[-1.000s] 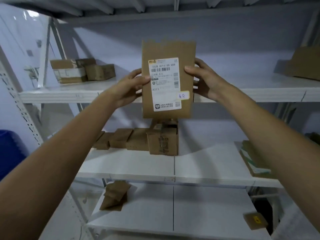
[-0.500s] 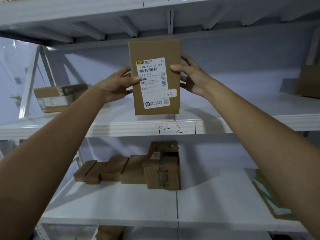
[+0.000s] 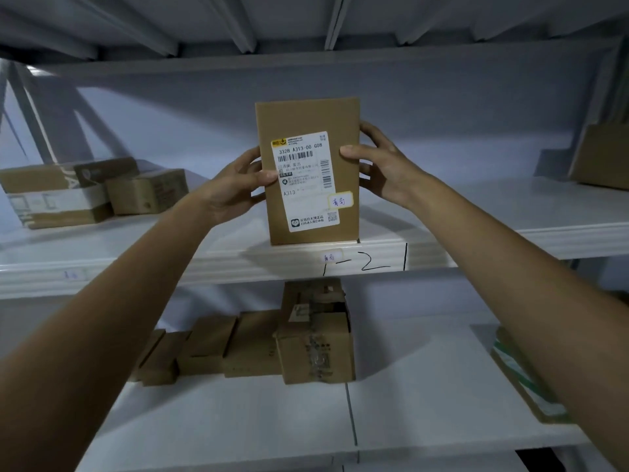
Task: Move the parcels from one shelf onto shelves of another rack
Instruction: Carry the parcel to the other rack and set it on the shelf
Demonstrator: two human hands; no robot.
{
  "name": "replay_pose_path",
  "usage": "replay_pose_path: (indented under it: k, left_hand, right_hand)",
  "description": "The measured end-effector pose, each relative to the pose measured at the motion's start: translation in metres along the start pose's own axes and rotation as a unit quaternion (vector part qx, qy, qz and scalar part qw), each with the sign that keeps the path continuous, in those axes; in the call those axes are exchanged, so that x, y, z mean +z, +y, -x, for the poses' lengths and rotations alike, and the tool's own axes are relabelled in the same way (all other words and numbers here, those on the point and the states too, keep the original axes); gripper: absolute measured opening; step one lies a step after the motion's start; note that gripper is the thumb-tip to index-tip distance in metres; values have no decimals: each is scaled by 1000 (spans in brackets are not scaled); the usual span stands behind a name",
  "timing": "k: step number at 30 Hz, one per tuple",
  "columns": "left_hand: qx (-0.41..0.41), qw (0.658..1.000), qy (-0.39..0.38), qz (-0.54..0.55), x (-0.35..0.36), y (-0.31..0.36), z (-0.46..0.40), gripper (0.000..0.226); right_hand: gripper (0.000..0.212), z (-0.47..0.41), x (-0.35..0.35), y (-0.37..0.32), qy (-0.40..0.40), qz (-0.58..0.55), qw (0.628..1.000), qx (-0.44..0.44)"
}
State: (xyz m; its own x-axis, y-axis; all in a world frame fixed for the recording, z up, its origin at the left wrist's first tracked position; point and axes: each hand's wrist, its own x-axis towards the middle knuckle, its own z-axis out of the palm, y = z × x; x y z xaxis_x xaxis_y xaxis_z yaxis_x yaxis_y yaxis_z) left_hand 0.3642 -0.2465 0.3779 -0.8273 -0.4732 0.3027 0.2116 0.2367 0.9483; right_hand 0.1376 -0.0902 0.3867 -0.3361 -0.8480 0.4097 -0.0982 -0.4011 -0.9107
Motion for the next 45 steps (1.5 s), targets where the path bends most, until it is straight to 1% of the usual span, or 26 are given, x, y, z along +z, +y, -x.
replay_pose_path:
  k: [4, 5, 7, 8, 11, 15, 17, 21, 26, 27, 29, 30, 31, 32, 34, 37, 38, 39, 40, 41, 42, 43, 45]
  left_hand:
    - [19, 1000, 4, -4, -4, -9, -3, 98]
    - [20, 1000, 8, -5, -5, -9, -3, 96]
    - [19, 1000, 7, -10, -5, -8, -3, 111]
    - [19, 1000, 6, -11, -5, -7, -3, 114]
    - [23, 999, 16, -15, -5, -11, -5, 92]
    - [27, 999, 20, -18, -5, -16, -6, 84]
    - [25, 999, 22, -13, -4, -15, -4, 85]
    - [21, 999, 34, -1, -2, -13, 1, 94]
    - [7, 1000, 27, 8, 6, -7, 6, 87]
    - [3, 1000, 27, 2, 6, -6, 6, 90]
    - [-2, 999, 35, -25, 4, -4, 8, 106]
    - [-2, 998, 45, -44, 5, -3, 11, 111]
    - [0, 996, 62, -64, 6, -1, 14, 111]
    - [3, 993, 83, -80, 7, 0, 19, 108]
    - [19, 985, 126, -115, 8, -1, 28, 99]
    - [94, 954, 227, -174, 17, -1, 49, 77]
    - [128, 941, 259, -175, 23, 1, 56, 66]
    - [158, 932, 278, -169, 31, 2, 63, 54]
    - [179, 930, 278, -162, 40, 4, 69, 40]
    - [192, 935, 259, -150, 50, 4, 73, 26]
    - [197, 945, 223, -132, 61, 3, 76, 15]
    - [197, 958, 174, -113, 73, 1, 79, 8]
    - [177, 977, 65, -99, 103, -8, 83, 5]
  right_hand:
    - [68, -1, 3, 4, 9, -5, 1000, -3]
    - [69, -1, 3, 5, 12, -4, 1000, -2]
    - [71, -1, 3, 7, 12, 1, 1000, 3]
    - [72, -1, 4, 8, 11, 2, 1000, 7]
    - [72, -1, 3, 10, 15, 7, 1000, 11]
    - [71, -1, 3, 11, 18, -4, 1000, 15]
    - [69, 1, 6, 11, 14, -9, 1000, 19]
    - [69, 7, 9, 7, 27, -13, 999, 27]
    - [71, 22, 16, -2, 30, -3, 999, 43]
    - [72, 24, 18, -3, 30, 5, 999, 43]
    - [72, 24, 21, -3, 37, 22, 998, 37]
    - [74, 26, 21, -3, 46, 24, 998, 33]
    - [78, 29, 22, -4, 59, 21, 998, 29]
    - [82, 34, 22, -4, 75, 19, 997, 27]
    - [82, 45, 22, -6, 108, 23, 994, 18]
    - [85, 65, 19, -7, 147, 24, 989, 8]
    - [82, 71, 18, -7, 161, 23, 987, 5]
    - [72, 78, 16, -5, 175, 20, 984, 2]
    - [58, 84, 13, -4, 189, 13, 982, 0]
    - [43, 91, 10, -2, 203, 4, 979, -1]
    - [30, 98, 7, 0, 216, -9, 976, 2]
    - [20, 105, 3, 2, 231, -23, 973, 6]
    - [13, 122, -4, 7, 262, -47, 964, 16]
